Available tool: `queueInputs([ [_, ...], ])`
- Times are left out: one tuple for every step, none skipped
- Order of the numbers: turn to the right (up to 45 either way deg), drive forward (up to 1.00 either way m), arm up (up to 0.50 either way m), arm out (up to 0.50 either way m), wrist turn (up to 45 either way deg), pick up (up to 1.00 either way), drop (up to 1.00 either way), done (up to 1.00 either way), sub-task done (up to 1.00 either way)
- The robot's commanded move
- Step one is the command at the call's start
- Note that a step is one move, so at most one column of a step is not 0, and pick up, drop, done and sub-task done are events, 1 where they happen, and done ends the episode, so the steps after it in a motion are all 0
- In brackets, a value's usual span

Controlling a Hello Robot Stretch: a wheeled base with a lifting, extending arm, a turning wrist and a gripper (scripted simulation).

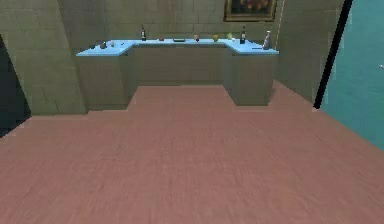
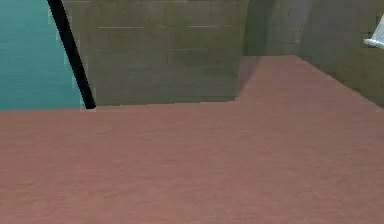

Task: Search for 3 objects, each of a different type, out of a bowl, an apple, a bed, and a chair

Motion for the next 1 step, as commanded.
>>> queueInputs([
  [0.0, 0.80, 0.00, 0.00, 0.0, 0.00, 0.00, 0.00, 0.00],
])
